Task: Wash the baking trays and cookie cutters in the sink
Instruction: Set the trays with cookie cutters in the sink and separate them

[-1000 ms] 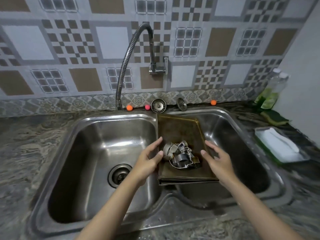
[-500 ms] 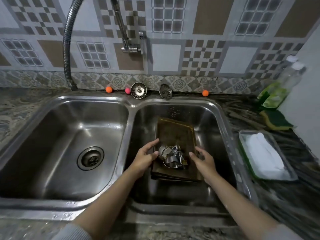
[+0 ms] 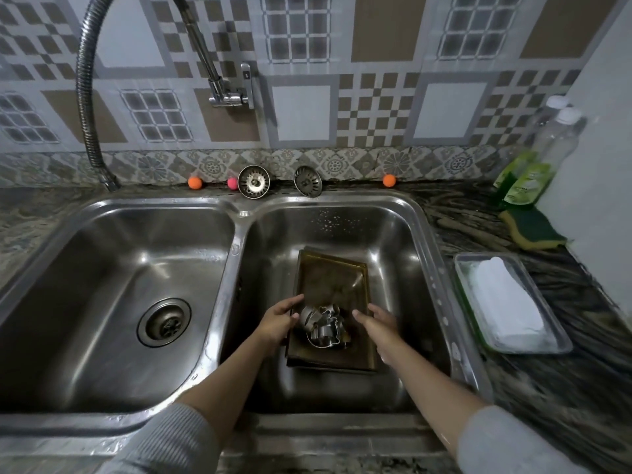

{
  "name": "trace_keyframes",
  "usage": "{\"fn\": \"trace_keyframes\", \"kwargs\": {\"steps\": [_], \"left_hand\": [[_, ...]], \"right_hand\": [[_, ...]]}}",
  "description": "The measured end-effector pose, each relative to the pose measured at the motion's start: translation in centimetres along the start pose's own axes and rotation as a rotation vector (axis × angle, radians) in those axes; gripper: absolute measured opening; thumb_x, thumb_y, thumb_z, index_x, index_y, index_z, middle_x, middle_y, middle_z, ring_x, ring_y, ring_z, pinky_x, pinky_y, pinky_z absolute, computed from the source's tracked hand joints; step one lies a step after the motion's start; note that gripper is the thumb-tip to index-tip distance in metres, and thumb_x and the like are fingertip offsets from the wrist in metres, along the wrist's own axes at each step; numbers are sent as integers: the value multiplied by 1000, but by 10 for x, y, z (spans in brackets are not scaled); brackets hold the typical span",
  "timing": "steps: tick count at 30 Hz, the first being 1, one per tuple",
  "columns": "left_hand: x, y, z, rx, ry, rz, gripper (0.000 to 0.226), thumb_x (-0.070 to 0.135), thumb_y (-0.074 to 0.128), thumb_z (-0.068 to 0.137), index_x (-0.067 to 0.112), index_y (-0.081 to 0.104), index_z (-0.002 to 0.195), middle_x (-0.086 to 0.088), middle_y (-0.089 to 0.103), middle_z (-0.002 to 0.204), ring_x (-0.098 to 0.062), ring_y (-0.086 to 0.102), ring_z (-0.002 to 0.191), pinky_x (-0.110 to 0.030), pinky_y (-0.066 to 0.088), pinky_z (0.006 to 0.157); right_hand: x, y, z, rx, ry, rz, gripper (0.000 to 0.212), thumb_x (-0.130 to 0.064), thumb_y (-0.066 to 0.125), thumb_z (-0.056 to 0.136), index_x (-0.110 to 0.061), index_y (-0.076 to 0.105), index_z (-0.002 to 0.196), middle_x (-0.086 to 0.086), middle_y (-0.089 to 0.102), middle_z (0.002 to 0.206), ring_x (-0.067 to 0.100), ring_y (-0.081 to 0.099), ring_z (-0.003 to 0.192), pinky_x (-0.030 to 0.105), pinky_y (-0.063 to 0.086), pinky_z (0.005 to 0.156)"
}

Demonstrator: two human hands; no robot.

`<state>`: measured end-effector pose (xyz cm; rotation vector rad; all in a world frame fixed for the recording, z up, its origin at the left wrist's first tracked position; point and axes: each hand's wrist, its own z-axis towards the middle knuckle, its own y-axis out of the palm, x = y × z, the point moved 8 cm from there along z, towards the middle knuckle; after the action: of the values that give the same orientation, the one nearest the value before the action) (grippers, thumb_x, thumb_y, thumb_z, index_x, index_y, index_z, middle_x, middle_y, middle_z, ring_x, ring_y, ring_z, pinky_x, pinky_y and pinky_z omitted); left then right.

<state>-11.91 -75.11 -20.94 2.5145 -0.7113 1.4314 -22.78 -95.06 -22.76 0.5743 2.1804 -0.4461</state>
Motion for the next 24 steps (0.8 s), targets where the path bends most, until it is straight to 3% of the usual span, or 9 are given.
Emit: {"fn": "trace_keyframes", "kwargs": {"steps": [2,4,7,11,19,24], "left_hand": [[-7,2,3,-13,-38,66,42,-2,41,97,19,53,131,-1,61,108,-8,58,79,-20,48,61],[-13,2,6,-11,-48,99,43,0,39,98,19,49,136,1,61,110,-2,58,72,-20,48,59],[-13,2,7,-16,-20,110,48,-3,38,98,16,41,142,-6,53,128,-7,57,92,-12,49,63],[-12,3,9,-32,18,159,53,-6,38,97,16,37,145,-9,39,148,-20,39,134,-19,36,96],[-1,2,13,37,102,186,53,-13,39,92,8,41,141,-13,45,143,-24,39,137,-22,32,105],[8,0,9,45,124,199,48,-5,50,91,12,48,135,-13,49,139,-26,43,133,-37,40,108]], "right_hand": [[2,1,1,-20,13,-39,66,-28,69,87,-17,37,144,5,37,151,25,39,135,39,36,103],[4,3,2,-39,10,-93,71,-30,69,86,-18,34,146,5,36,151,26,38,136,41,36,105],[3,5,2,-54,0,-145,74,-33,70,85,-20,31,147,4,33,153,25,35,138,40,34,107],[5,5,1,-58,4,-158,76,-33,70,85,-21,29,148,4,32,153,25,33,139,40,33,108],[-2,6,-2,-25,-48,-217,71,-25,68,88,-21,29,148,5,32,153,27,32,139,41,34,109],[-26,-1,-12,-6,-237,-345,65,-22,66,89,-22,35,145,4,35,152,25,34,139,38,35,109]]}}
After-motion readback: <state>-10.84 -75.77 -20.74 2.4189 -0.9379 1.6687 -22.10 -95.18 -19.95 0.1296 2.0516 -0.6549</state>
